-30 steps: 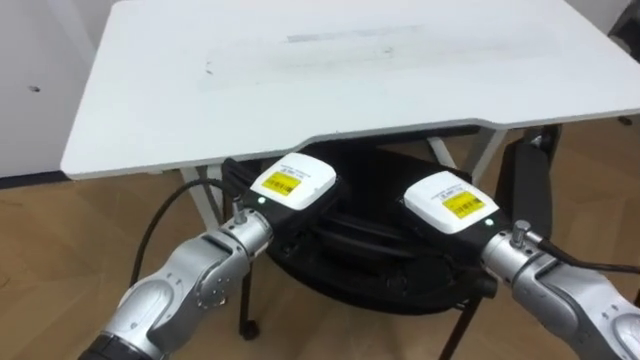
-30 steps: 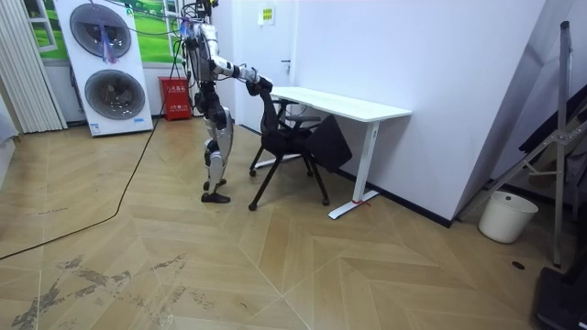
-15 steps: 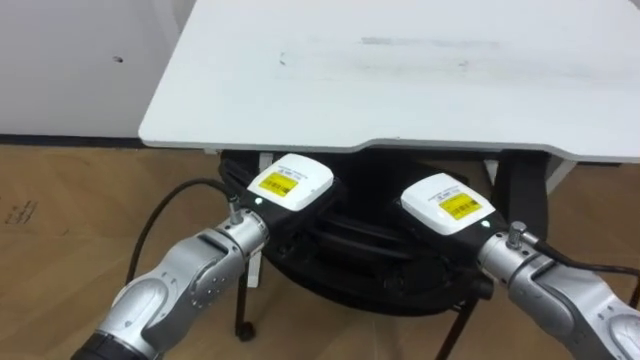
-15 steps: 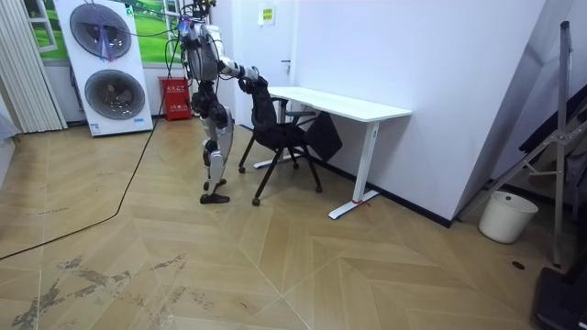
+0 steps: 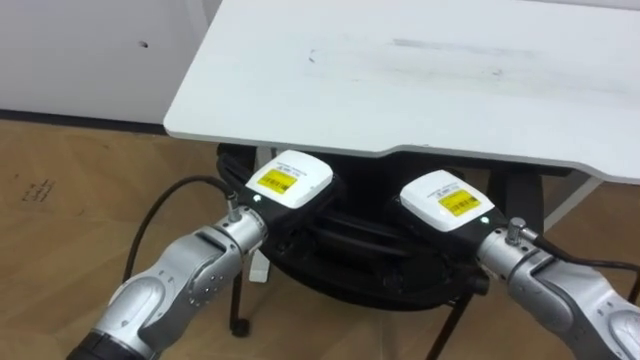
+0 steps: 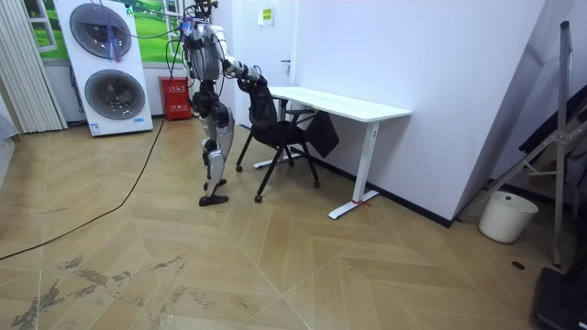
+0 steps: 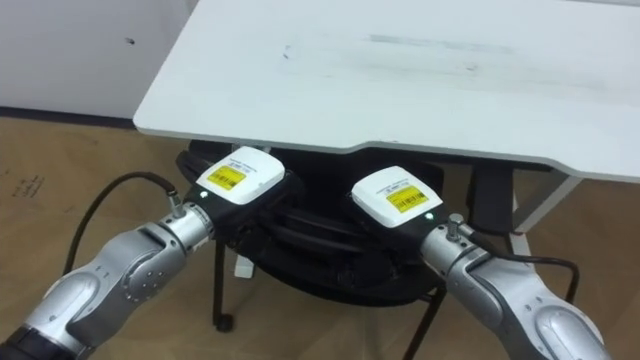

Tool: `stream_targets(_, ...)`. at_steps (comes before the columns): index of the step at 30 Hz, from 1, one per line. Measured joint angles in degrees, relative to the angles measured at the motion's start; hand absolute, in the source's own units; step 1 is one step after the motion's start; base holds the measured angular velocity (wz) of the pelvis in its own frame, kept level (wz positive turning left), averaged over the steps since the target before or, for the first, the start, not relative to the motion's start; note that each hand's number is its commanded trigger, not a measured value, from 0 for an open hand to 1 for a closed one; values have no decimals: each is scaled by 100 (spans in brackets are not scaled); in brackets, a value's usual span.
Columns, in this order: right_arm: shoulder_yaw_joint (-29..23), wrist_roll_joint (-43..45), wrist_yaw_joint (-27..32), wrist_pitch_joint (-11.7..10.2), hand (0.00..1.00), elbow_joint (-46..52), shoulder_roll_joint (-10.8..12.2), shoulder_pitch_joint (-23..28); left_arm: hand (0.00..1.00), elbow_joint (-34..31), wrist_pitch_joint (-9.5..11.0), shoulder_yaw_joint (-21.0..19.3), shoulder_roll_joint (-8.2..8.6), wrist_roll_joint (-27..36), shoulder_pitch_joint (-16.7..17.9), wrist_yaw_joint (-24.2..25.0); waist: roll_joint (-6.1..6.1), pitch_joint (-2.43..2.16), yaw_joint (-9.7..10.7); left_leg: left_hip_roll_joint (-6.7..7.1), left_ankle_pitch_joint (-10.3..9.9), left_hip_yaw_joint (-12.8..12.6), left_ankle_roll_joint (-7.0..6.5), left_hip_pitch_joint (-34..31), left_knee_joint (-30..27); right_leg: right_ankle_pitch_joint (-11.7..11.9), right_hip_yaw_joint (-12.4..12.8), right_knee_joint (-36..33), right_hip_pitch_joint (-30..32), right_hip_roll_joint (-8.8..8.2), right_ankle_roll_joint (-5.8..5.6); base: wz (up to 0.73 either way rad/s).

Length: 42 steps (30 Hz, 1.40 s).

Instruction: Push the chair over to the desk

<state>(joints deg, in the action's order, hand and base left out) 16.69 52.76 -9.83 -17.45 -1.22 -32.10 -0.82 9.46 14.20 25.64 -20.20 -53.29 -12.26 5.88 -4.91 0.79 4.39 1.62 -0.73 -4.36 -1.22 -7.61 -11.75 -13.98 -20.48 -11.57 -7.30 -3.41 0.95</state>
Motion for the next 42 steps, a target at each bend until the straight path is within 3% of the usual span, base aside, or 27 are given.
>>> stream_targets(2, 0, 0, -15, 1, 100, -1, 1, 0, 42, -5, -4, -13, -17, 1, -7, 3, 3, 0, -10, 2, 0, 0, 0, 7, -1, 0, -4, 0, -14, 0, 1, 2)
stream_targets(3, 0, 0, -32, 4, 100, -2, 1, 0, 36, -5, -17, -13, -7, 5, -25, 2, 7, 2, -9, 1, -1, -2, -2, 17, -1, 1, -4, 0, -26, 0, 2, 0)
stream_targets(4, 0, 0, -36, 5, 29, -2, 1, 0, 12, -5, -29, -13, 5, 7, -37, 2, 12, 4, -9, 1, -2, -2, -3, 18, -1, 1, -4, 0, -27, 0, 2, 0)
stream_targets(5, -4, 0, -36, 9, 0, -2, 1, -1, 1, -5, -47, -13, 21, 19, -63, 3, 31, 10, -8, -1, -4, -2, -5, 18, -1, 3, -3, -1, -27, 0, 4, 0)
stream_targets(10, -79, -97, -153, 98, 0, 7, -3, -5, 0, -318, -45, -14, -60, 216, -72, 4, 103, 9, 1, 0, -20, -1, -28, 35, -6, 12, -1, 1, -51, -2, -8, 0)
stream_targets(15, -269, -694, -367, 341, 0, 6, 2, -20, 0, -420, -88, -19, -88, 384, -70, 7, 198, 26, 1, 14, -32, -35, -57, 112, 10, 40, 72, 102, -96, -7, -49, -5)
stream_targets(29, -280, -1251, -539, 685, 0, 12, 14, -48, 0, -483, -221, -18, -160, 657, -80, 161, 202, 30, 2, 27, -41, -67, -68, 128, 17, 48, 87, 109, -139, -20, -55, 0)
stream_targets(34, -291, -1435, -471, 681, 0, 13, 14, -52, 0, -515, -217, -24, -217, 754, -90, 160, 218, 27, -23, 5, -46, -142, -74, 100, 21, 52, 152, 96, -69, -22, -61, -6)
stream_targets(37, -491, -1413, -446, 573, 0, 39, 15, -51, 0, -532, -129, -144, -245, 750, -92, 155, 288, 20, -20, 2, -57, -163, -91, 14, -5, 67, 167, 81, -3, -21, -74, -1)
stream_targets(40, -742, -1506, -265, 341, 0, 219, -6, -34, 0, -547, 99, -333, -397, 749, -82, 95, 294, 17, -45, 10, -57, -164, -93, 28, -2, 78, 176, 104, -20, -21, -76, 0)
stream_targets(42, -982, -1464, -15, 88, 0, 237, -3, -2, 0, -571, 369, -748, -528, 748, -51, 24, 305, 17, -82, 7, -57, -162, -93, 32, -1, 85, 163, 111, -27, -18, -68, 0)
